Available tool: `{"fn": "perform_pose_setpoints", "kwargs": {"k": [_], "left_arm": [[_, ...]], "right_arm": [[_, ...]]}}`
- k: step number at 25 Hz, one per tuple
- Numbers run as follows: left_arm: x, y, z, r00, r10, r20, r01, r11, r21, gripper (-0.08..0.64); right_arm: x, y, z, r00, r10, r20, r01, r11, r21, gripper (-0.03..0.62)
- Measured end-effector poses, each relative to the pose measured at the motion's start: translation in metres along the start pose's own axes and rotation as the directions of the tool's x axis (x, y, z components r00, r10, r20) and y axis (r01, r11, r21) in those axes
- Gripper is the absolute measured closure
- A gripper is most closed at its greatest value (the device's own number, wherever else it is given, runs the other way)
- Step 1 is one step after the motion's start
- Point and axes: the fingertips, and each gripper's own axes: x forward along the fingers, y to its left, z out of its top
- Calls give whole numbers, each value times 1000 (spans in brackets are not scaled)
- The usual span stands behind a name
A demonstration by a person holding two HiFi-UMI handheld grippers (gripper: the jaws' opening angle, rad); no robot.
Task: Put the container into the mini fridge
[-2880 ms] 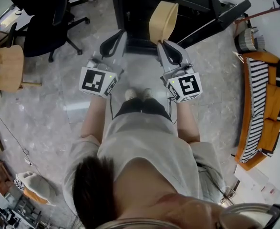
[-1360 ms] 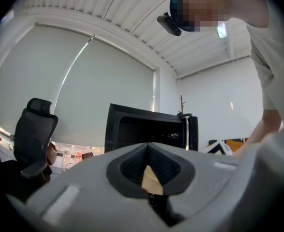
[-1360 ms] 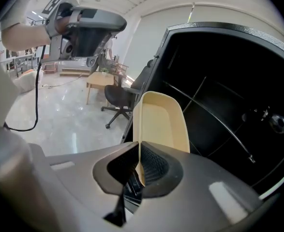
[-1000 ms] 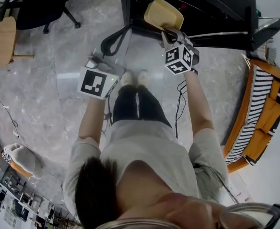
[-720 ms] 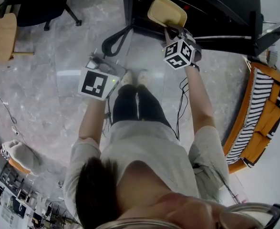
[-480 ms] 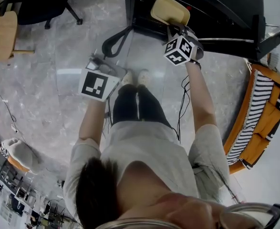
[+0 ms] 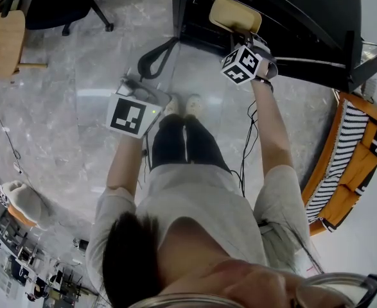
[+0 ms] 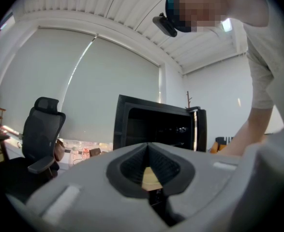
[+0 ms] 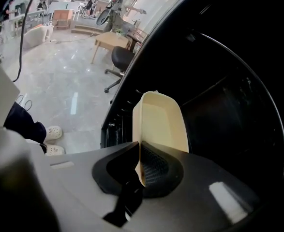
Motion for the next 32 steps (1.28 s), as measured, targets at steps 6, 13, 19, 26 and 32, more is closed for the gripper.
{"fn": "perform_pose_setpoints", "kwargs": {"k": [6,13,19,26,32], "left_arm": [[5,5,-3,1000,11,-10,-11,1000,-7,558],[9,11,-9,999,26,-20,-26,1000,-11,558],[9,15,-11,999,37,-23,-38,999,-12,558],[6,21,-13,998,52,-29,-52,999,-12,558],[5,25,-14,998,60,-33,-61,998,-14,558]], "right_arm": [[11,-9,-2,1000,-11,-21,11,1000,-24,583],[23,-22,-6,998,-41,-47,38,998,-52,581],[31,-34,-6,995,-79,-61,74,994,-86,575],[40,-44,-9,991,-100,-84,91,990,-108,574],[45,-58,-6,986,-139,-88,126,982,-141,572]]}}
